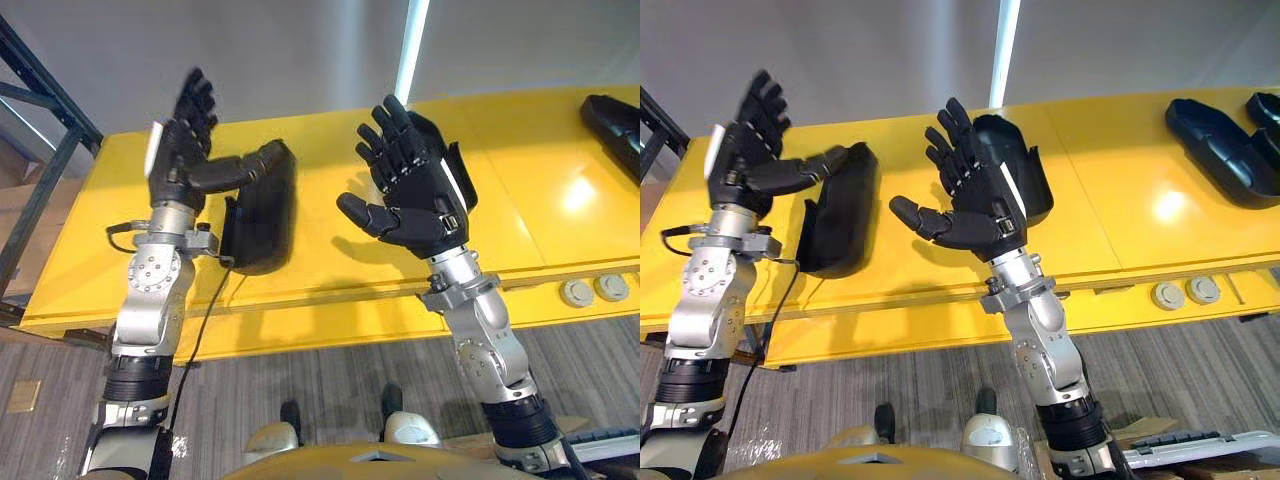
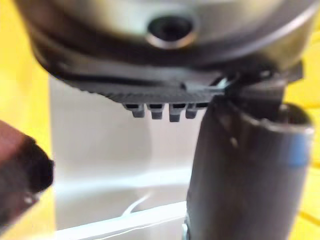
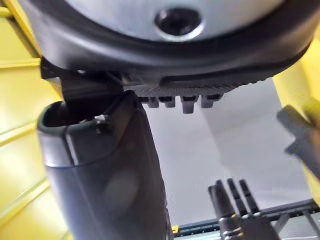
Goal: Walk over and take three plastic housings, then place them on the shelf
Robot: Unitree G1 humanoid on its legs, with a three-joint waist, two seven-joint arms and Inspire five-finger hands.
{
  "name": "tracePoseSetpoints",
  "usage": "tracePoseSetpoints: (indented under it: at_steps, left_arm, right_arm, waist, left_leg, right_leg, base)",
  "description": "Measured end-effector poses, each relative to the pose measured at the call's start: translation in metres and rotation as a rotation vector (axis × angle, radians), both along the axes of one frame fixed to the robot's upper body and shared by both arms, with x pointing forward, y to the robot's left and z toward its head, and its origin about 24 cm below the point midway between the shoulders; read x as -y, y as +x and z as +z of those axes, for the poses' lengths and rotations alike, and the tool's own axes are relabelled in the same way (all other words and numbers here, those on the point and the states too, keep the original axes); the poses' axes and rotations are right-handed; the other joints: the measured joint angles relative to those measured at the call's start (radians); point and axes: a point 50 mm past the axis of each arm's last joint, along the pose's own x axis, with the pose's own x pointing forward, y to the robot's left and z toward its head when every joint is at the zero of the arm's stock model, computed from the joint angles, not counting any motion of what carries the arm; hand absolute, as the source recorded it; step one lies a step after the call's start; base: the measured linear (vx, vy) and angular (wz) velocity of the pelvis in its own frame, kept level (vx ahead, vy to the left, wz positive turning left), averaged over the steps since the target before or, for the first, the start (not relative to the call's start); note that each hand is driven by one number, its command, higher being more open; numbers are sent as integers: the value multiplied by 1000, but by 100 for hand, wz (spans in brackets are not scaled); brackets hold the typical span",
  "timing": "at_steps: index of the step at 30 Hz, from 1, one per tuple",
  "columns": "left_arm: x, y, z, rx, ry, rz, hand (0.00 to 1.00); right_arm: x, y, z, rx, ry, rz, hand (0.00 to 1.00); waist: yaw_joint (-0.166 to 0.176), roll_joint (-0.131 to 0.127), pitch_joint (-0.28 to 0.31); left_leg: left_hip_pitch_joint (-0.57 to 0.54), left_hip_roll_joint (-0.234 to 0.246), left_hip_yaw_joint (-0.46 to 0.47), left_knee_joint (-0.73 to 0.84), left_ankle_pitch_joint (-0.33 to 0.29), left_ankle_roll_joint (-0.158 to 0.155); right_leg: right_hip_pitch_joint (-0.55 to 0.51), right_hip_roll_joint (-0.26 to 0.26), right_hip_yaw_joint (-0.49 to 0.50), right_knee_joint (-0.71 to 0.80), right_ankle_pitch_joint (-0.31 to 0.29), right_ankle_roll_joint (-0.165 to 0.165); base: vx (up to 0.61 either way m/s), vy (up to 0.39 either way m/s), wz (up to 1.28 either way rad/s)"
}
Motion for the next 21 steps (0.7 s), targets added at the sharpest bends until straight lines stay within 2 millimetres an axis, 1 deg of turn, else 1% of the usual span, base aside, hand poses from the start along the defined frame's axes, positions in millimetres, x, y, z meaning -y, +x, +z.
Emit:
tracePoseSetpoints:
  at_steps: [3,8,11,14,15,16,21]
  left_arm:
    - [5,-9,0,28,4,-14,100]
    - [8,-13,5,53,34,-26,100]
    - [6,-21,7,88,38,-22,100]
    - [6,-30,17,199,33,29,100]
    - [5,-35,21,264,26,93,100]
    - [-2,-90,26,560,-155,364,100]
    - [-1,-90,25,556,-155,364,100]
  right_arm:
    - [4,-2,-1,12,17,-30,100]
    - [8,-1,0,4,40,-77,100]
    - [9,-1,-1,-5,45,-92,100]
    - [13,-3,-6,-22,8,-151,100]
    - [14,-4,-9,-33,-8,-175,100]
    - [16,-12,-20,-75,-6,-283,100]
    - [16,-12,-20,-74,-10,-284,100]
  waist:
    - [5,-2,-40]
    - [14,-4,-68]
    - [13,-1,-81]
    - [23,-2,-88]
    - [24,-2,-96]
    - [27,-17,-144]
    - [27,-16,-134]
  left_leg:
    - [8,1,2,-9,0,0]
    - [8,2,3,-11,2,-1]
    - [8,2,2,-11,2,-1]
    - [8,2,2,-12,2,-1]
    - [7,2,1,-14,2,-1]
    - [12,2,14,-53,30,-2]
    - [12,3,13,-48,30,-2]
  right_leg:
    - [4,1,-5,-1,-1,0]
    - [6,0,-14,-1,-1,-1]
    - [6,0,-18,-1,-1,-1]
    - [6,0,-20,-1,-1,-1]
    - [6,0,-22,-1,-1,-1]
    - [5,3,-48,-2,-6,-5]
    - [7,2,-48,-2,-5,-5]
  base:
    - [0,0,0]
    - [-19,-1,2]
    - [0,0,0]
    - [0,0,0]
    - [0,0,0]
    - [0,0,0]
    - [0,0,0]
